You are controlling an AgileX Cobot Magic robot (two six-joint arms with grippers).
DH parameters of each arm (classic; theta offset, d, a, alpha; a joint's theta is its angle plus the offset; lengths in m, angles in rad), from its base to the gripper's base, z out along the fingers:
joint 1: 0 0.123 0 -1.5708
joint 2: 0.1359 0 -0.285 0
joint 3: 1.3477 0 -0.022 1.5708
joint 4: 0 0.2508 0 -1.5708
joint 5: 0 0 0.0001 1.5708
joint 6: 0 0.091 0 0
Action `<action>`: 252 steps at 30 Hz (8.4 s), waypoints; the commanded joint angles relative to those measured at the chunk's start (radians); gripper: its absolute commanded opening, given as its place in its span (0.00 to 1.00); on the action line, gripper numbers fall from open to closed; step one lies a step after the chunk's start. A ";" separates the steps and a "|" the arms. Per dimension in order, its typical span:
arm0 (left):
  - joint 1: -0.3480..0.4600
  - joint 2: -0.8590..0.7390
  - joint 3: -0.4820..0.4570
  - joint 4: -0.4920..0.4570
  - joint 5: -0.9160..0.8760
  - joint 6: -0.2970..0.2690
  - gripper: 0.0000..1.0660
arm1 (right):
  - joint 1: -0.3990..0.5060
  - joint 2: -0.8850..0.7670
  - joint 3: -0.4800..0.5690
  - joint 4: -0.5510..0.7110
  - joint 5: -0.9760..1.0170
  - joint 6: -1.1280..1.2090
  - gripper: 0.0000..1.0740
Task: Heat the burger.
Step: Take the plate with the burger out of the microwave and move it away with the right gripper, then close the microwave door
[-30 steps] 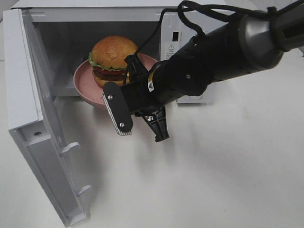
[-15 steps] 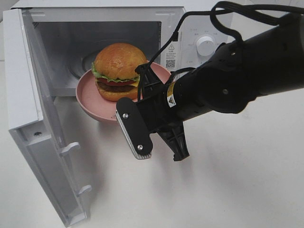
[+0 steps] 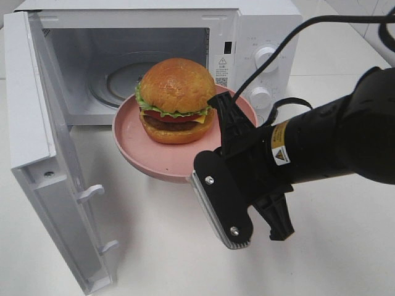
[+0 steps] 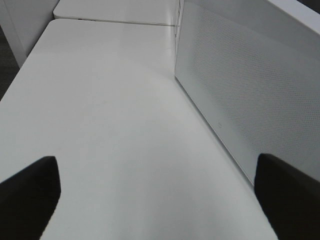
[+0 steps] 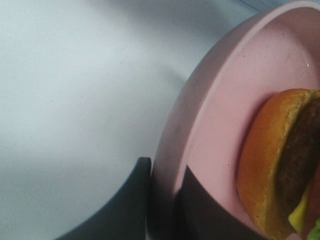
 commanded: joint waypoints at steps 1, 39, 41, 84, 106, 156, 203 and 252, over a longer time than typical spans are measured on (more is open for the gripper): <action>0.003 -0.016 0.001 -0.007 -0.002 0.000 0.92 | 0.002 -0.057 0.026 -0.010 -0.058 -0.012 0.00; 0.003 -0.016 0.001 -0.007 -0.002 0.000 0.92 | 0.002 -0.646 0.312 -0.170 0.324 0.298 0.00; 0.003 -0.016 0.001 -0.007 -0.002 0.000 0.92 | 0.002 -0.651 0.312 -0.192 0.339 0.329 0.00; 0.003 -0.016 0.001 -0.007 -0.002 0.000 0.92 | 0.002 -0.351 0.266 -0.753 0.821 1.787 0.00; 0.003 -0.016 0.001 -0.007 -0.002 0.000 0.92 | -0.093 0.089 0.149 -0.765 0.873 2.248 0.00; 0.003 -0.016 0.001 -0.007 -0.002 0.000 0.92 | -0.184 -0.198 0.055 -0.248 0.600 1.676 0.75; 0.003 -0.016 0.001 -0.007 -0.002 0.000 0.92 | -0.438 -1.226 0.176 0.216 0.925 1.235 0.71; 0.003 -0.016 0.001 -0.007 -0.002 0.000 0.92 | -0.756 -1.525 0.194 0.204 0.935 1.232 0.71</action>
